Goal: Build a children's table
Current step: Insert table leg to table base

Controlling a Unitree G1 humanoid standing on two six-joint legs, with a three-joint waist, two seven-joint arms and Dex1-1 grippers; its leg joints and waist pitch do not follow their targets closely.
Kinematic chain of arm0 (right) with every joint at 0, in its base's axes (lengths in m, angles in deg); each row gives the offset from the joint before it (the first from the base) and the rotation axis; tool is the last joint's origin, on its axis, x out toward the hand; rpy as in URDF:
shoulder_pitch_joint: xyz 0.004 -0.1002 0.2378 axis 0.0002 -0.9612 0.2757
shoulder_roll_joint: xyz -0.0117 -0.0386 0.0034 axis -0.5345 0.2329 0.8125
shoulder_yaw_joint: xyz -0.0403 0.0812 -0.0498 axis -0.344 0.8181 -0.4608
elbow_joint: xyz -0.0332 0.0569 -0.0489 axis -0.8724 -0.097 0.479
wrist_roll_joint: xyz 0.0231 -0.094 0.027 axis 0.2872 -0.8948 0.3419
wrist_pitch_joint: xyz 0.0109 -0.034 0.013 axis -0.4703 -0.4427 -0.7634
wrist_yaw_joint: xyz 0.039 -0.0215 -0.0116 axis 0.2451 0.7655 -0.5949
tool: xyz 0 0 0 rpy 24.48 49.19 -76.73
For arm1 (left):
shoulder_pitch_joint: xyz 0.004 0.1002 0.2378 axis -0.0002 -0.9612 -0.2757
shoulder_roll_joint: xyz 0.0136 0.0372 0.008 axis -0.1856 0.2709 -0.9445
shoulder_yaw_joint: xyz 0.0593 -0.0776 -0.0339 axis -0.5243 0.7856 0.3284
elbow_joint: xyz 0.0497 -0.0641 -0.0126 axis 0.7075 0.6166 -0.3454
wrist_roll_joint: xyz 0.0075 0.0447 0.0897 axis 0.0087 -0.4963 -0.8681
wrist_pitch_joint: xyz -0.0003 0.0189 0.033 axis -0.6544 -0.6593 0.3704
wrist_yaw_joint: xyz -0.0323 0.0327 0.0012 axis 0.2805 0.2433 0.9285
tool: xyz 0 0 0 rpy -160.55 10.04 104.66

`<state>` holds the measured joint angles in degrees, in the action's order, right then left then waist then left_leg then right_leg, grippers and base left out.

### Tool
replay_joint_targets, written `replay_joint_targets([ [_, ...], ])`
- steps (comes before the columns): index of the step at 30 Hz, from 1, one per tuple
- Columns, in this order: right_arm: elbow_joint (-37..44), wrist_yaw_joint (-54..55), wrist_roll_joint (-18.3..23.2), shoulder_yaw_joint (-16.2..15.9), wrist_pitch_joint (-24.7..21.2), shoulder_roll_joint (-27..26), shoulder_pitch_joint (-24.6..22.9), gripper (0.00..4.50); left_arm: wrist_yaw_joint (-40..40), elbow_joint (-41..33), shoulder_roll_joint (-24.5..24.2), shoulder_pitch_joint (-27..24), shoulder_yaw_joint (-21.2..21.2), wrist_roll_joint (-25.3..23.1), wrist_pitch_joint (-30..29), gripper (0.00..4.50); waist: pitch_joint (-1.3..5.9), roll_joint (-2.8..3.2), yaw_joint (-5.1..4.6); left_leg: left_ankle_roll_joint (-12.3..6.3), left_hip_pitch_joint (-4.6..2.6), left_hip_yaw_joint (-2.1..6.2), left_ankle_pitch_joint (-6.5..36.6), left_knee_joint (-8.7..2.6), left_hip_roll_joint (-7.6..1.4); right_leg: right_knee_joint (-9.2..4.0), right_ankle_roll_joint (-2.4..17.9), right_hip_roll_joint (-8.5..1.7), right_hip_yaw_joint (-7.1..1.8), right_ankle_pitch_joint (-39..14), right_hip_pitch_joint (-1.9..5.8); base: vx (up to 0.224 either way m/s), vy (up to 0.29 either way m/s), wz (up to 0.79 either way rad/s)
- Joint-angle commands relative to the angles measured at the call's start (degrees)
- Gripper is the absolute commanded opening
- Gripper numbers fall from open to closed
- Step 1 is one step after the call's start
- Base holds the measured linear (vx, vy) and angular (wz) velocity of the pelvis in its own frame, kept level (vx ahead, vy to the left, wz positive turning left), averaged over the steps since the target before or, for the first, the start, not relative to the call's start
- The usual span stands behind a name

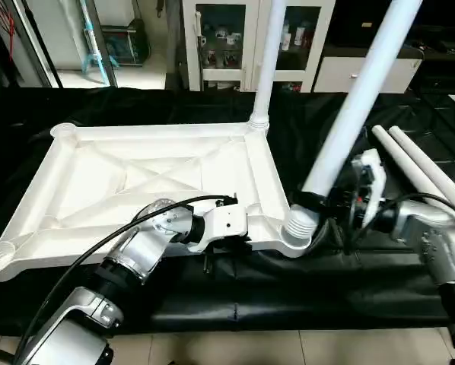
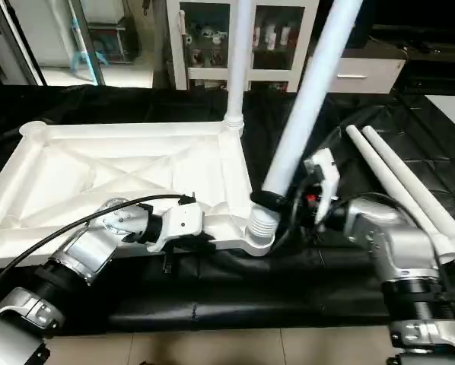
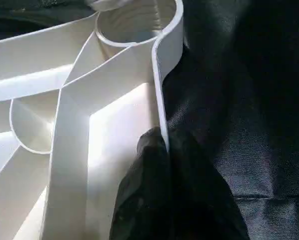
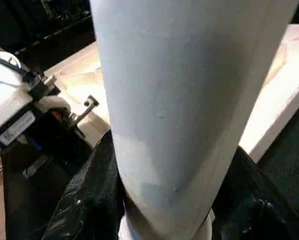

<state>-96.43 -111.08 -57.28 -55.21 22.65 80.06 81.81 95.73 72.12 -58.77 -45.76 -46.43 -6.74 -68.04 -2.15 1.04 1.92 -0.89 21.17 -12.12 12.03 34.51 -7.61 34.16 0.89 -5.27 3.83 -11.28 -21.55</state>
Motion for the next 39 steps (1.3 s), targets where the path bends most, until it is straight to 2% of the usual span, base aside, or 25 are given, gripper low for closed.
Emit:
replay_joint_targets([
  [1,0.3,-0.6,-0.6,-0.5,0.8,0.6,-0.4,1.87,2.3,3.2,-1.3,-2.5,-5.4,-4.8,-1.5,0.0,2.69,-0.92,-0.27,-1.27,-1.04,2.96,11.6,-4.57,-6.32,-4.19,13.5,-5.11,-3.3,-12.3,1.39,0.0,0.0,0.0],
  [4,-2.3,-0.8,-0.9,-0.5,1.4,-0.4,0.4,1.87,1.9,3.7,-1.1,-2.2,-5.5,-4.8,-1.6,0.0,2.65,-0.91,-0.36,-0.51,-1.15,3.09,13.3,-4.61,-6.31,-4.44,13.3,-5.15,-3.3,-14.8,1.27,0.0,0.0,0.0],
  [6,-3.1,-1.4,-0.8,-0.9,1.2,-0.9,0.7,1.87,1.7,3.8,-1.1,-2.1,-5.5,-4.9,-1.6,0.0,2.64,-1.16,-0.35,-0.47,-1.16,3.12,13.6,-4.68,-6.38,-4.45,13.1,-5.14,-3.29,-15.1,1.22,0.0,0.0,0.0],
  [9,-3.9,-2.3,-0.6,-1.6,0.9,-1.2,0.9,1.87,1.6,3.6,-1.3,-2.0,-5.7,-4.9,-1.7,0.0,2.73,-1.06,-0.25,-0.58,-1.16,3.08,12.6,-4.68,-6.43,-4.22,13.6,-5.08,-3.28,-13.1,1.21,0.0,0.0,0.0],
  [10,-5.8,-3.0,-1.6,-2.3,1.6,-1.8,1.6,1.87,1.7,3.4,-1.6,-1.9,-5.8,-4.8,-1.8,0.0,2.71,-1.4,-0.24,-0.82,-1.11,3.03,12.2,-4.72,-6.47,-4.13,13.7,-5.07,-3.27,-12.0,1.24,0.0,0.0,0.0],
  [14,-9.3,-2.9,-3.4,-3.2,3.4,-2.5,3.1,1.87,1.9,3.3,-2.1,-1.8,-5.8,-4.9,-1.7,0.0,2.59,-1.19,-0.31,-0.22,-1.08,3.08,13.4,-4.72,-6.38,-4.32,13.8,-5.22,-3.28,-14.3,1.18,0.0,0.0,0.0],
  [15,-10.0,-2.8,-3.8,-3.3,3.9,-2.6,3.4,1.87,1.9,3.3,-2.2,-1.8,-5.7,-4.9,-1.6,0.0,2.61,-1.73,-0.42,-0.16,-1.08,3.05,13.6,-4.74,-6.41,-4.34,13.7,-5.19,-3.24,-14.8,1.15,0.0,0.0,0.0],
  [17,-11.4,-2.3,-4.5,-3.3,4.8,-3.0,4.1,1.87,1.9,3.4,-2.3,-1.7,-5.7,-4.9,-1.6,0.0,2.6,-1.35,-0.36,0.42,-1.23,3.14,14.0,-4.84,-6.49,-4.31,13.4,-5.23,-3.28,-15.0,0.96,0.0,0.0,0.0],
  [24,-13.6,-2.1,-4.8,-2.3,6.2,-3.3,4.5,1.87,1.5,3.4,-2.4,-1.7,-5.7,-4.7,-1.6,0.0,2.53,-1.7,-0.63,1.95,-1.37,3.31,17.6,-5.14,-6.5,-4.6,12.6,-5.22,-3.38,-16.9,0.82,0.0,0.0,0.0],
  [26,-13.3,-1.9,-4.6,-1.7,6.4,-3.3,3.6,1.87,1.3,3.5,-2.3,-1.7,-5.7,-4.7,-1.6,0.0,2.5,-1.83,-0.59,1.86,-1.36,3.34,17.8,-5.13,-6.52,-4.69,12.4,-5.31,-3.43,-17.5,0.78,0.0,0.0,0.0],
  [28,-12.4,-0.9,-3.7,-0.1,6.8,-3.7,1.7,1.87,0.7,3.6,-2.1,-1.6,-5.4,-4.4,-1.4,0.0,2.5,-1.7,-0.56,1.92,-1.37,3.38,17.9,-5.19,-6.58,-4.74,12.2,-5.31,-3.48,-17.6,0.7,0.0,0.0,0.0],
  [29,-11.7,-0.4,-3.4,0.6,7.0,-4.0,0.6,1.87,0.5,3.7,-2.0,-1.7,-5.4,-4.3,-1.3,0.0,2.48,-1.58,-0.55,1.92,-1.38,3.36,17.9,-5.27,-6.59,-4.82,12.0,-5.27,-3.52,-17.3,0.7,0.0,0.0,0.0],
  [32,-9.5,1.3,-3.4,1.4,8.6,-4.8,-3.2,1.87,0.0,4.0,-1.8,-1.6,-5.3,-4.4,-1.0,0.0,2.49,-1.75,-0.58,2.0,-1.35,3.43,18.2,-5.43,-6.65,-4.81,11.9,-5.21,-3.46,-16.5,0.71,0.0,0.0,0.0],
  [33,-8.6,2.8,-3.3,2.2,9.7,-5.6,-5.1,1.86,-0.4,4.3,-1.6,-1.5,-5.1,-4.3,-0.8,0.0,2.48,-1.59,-0.48,2.14,-1.5,3.34,18.9,-5.43,-6.64,-5.01,11.7,-5.26,-3.5,-16.9,0.57,0.0,0.0,0.0],
  [35,-7.9,3.8,-3.3,2.7,10.5,-6.1,-6.3,1.86,-0.7,4.5,-1.5,-1.3,-4.9,-4.2,-0.7,0.0,2.33,-1.35,-0.54,2.7,-1.57,3.49,20.8,-5.59,-6.6,-5.21,11.3,-5.2,-3.47,-19.0,0.42,0.0,0.0,0.0],
  [36,-7.3,4.6,-3.4,3.1,11.2,-6.5,-7.2,1.86,-1.0,4.7,-1.4,-1.2,-4.9,-4.1,-0.6,0.0,2.16,-1.49,-0.66,3.09,-1.62,3.61,22.5,-5.65,-6.58,-5.44,10.7,-5.21,-3.49,-21.2,0.25,0.0,0.0,0.0],
  [37,-6.3,6.2,-3.9,3.6,13.3,-7.4,-9.0,1.86,-1.7,5.2,-1.3,-0.8,-4.7,-4.2,-0.1,0.0,2.12,-1.22,-0.56,3.57,-1.83,3.66,24.0,-5.68,-6.59,-5.78,10.0,-5.27,-3.54,-23.0,0.0,0.0,0.0,0.0],
  [39,-5.3,8.2,-4.5,4.3,15.4,-8.5,-10.6,1.86,-2.8,5.8,-1.0,-0.4,-4.3,-4.3,0.5,0.0,1.89,-1.34,-0.75,4.35,-2.1,3.9,27.5,-5.74,-6.48,-6.17,8.6,-5.22,-3.5,-26.8,-0.41,0.0,0.0,0.0],
])
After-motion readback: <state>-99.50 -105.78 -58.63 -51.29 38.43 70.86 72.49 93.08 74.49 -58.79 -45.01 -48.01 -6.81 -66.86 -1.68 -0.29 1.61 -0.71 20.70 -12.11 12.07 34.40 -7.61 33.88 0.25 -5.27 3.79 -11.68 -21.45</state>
